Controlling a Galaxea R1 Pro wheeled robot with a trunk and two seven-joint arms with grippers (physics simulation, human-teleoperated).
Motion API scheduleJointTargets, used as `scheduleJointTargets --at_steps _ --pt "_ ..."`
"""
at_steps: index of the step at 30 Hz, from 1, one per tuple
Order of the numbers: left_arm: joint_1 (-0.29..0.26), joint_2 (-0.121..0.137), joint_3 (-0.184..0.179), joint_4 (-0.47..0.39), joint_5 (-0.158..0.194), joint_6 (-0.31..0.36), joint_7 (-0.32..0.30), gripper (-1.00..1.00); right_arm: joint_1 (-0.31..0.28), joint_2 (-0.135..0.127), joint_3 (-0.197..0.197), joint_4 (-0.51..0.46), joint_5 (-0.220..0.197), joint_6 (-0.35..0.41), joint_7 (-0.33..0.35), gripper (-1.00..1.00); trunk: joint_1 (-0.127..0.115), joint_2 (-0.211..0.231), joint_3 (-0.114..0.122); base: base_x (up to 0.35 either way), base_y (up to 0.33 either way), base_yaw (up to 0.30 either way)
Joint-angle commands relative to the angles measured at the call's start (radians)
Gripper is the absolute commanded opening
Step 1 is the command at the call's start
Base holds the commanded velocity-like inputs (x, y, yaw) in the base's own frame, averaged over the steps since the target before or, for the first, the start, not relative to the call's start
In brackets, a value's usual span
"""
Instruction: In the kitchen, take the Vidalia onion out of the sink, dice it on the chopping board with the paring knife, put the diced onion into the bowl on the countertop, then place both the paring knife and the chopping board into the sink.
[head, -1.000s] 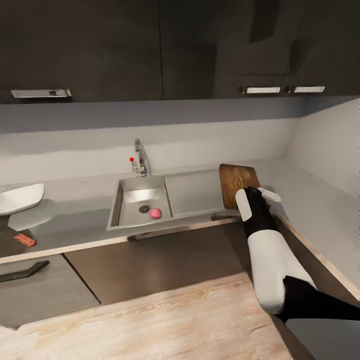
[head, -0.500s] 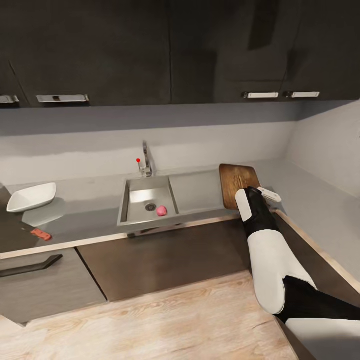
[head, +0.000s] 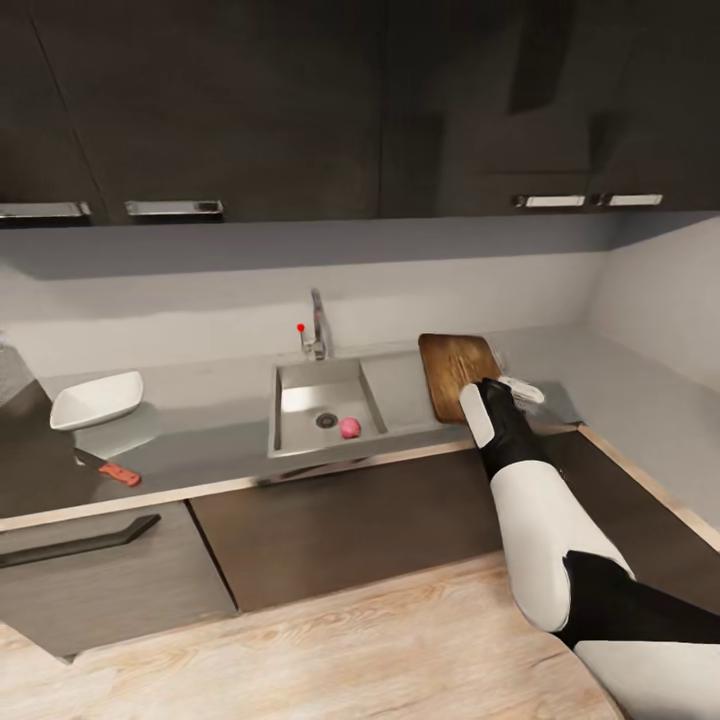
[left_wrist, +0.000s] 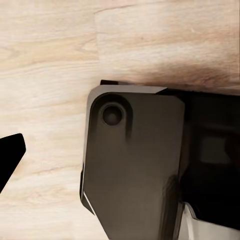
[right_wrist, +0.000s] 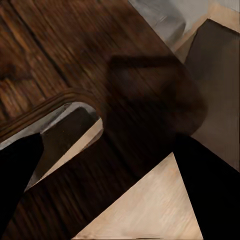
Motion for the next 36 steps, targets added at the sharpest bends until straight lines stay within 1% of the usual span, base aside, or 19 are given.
scheduleJointTargets --at_steps 1,4,10,16,18,21,22,24,26,28,29,32,35,36 --pt "0.0 0.0 -0.001 -0.001 0.011 0.0 -0.001 1.0 -0.001 0.0 0.014 0.007 0.011 0.004 -0.001 -1.0 0.001 -0.002 -0.001 0.0 0.311 0.0" --pt "0.0 0.0 0.0 -0.001 0.011 0.0 -0.001 1.0 -0.001 -0.002 0.038 0.022 0.011 0.004 0.004 -1.0 0.001 -0.002 0.0 0.0 0.306 0.0" --pt "0.0 0.0 -0.001 -0.001 0.011 0.0 -0.001 1.0 -0.001 -0.002 0.046 0.028 0.011 0.004 0.015 -1.0 0.001 -0.002 0.0 0.0 0.179 0.0" --pt "0.0 0.0 0.0 -0.001 0.012 0.0 -0.001 1.0 -0.001 -0.004 0.049 0.043 0.013 0.005 0.063 -1.0 0.001 -0.002 0.0 0.0 0.018 0.0" --pt "-0.001 0.0 0.0 -0.001 0.012 0.0 -0.001 1.0 -0.001 -0.004 0.063 0.056 0.022 0.005 0.086 -1.0 0.001 -0.002 0.0 0.0 0.003 0.0" --pt "0.0 0.0 -0.001 -0.001 0.012 0.0 -0.001 1.0 -0.001 -0.004 0.109 0.072 0.054 0.005 0.131 -1.0 0.001 -0.002 0.0 0.0 0.0 0.0" --pt "0.0 0.0 -0.001 -0.001 0.012 0.0 -0.001 1.0 -0.001 -0.004 0.115 0.075 0.059 0.005 0.141 -1.0 0.001 -0.002 0.0 0.0 0.0 0.0" --pt "0.0 0.0 0.0 -0.001 0.012 0.0 -0.001 1.0 -0.001 -0.005 0.135 0.087 0.078 0.005 0.194 -1.0 0.001 -0.002 0.0 0.0 0.0 0.0" --pt "0.001 0.0 -0.001 -0.001 0.012 0.0 -0.001 1.0 -0.001 -0.009 0.142 0.093 0.085 0.006 0.253 -1.0 0.001 -0.002 0.0 0.0 0.0 0.0" --pt "0.001 0.0 -0.001 -0.001 0.012 0.0 -0.001 1.0 -0.001 -0.011 0.144 0.095 0.087 0.007 0.28 -1.0 0.001 -0.002 0.0 0.0 0.0 0.0" --pt "0.0 0.0 0.0 -0.001 0.012 0.0 -0.001 1.0 -0.001 -0.012 0.145 0.096 0.088 0.014 0.306 -1.0 0.001 -0.002 0.0 0.0 0.0 0.0" --pt "0.0 0.0 0.0 -0.001 0.012 0.0 -0.001 1.0 -0.001 -0.013 0.145 0.096 0.091 0.04 0.337 -1.0 0.001 -0.002 0.0 0.0 0.0 0.0" --pt "0.0 0.0 0.0 0.003 0.011 0.0 -0.001 1.0 -0.001 -0.014 0.146 0.096 0.091 0.05 0.377 -1.0 0.001 -0.002 0.0 0.0 0.0 0.0" --pt "0.0 0.0 0.0 0.017 0.011 0.0 -0.001 1.0 -0.001 -0.014 0.153 0.097 0.106 0.053 0.422 -1.0 0.001 -0.002 0.0 0.0 0.0 0.0"
